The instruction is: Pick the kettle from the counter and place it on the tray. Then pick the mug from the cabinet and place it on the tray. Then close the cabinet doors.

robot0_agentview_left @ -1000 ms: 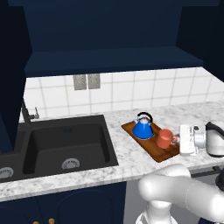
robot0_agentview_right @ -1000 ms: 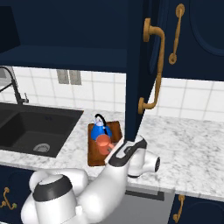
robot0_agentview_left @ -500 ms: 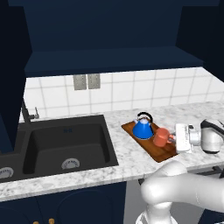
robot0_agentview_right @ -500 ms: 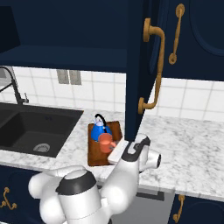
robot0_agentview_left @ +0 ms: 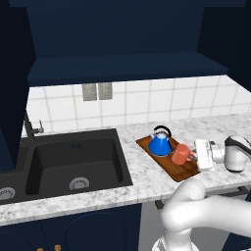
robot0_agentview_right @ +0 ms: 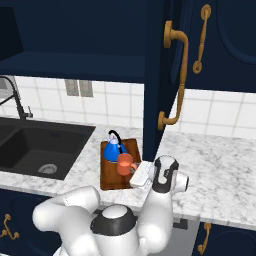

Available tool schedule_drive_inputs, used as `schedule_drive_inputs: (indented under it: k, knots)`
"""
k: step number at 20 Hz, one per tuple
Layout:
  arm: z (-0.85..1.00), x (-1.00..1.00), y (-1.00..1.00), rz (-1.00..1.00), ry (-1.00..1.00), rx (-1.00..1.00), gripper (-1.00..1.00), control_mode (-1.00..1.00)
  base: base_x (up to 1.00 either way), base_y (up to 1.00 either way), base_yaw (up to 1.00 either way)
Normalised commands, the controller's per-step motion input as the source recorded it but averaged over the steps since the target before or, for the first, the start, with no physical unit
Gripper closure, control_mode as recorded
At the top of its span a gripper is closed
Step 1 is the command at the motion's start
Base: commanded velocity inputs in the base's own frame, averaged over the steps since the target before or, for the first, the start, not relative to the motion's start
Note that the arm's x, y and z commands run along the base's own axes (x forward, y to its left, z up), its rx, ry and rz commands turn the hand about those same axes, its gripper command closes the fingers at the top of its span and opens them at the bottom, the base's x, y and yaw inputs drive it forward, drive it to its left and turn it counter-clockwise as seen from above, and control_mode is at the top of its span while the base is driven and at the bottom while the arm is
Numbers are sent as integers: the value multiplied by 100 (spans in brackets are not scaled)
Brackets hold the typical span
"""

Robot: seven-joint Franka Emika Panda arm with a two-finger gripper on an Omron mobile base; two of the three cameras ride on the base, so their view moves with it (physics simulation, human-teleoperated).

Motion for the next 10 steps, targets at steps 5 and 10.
schedule_drive_inputs:
  k: [5,10]
  knots:
    - [-11,0,0,0,1,-1,100,-100,0,0,0]
    - [4,-14,0,-3,0,-1,100,-100,0,0,0]
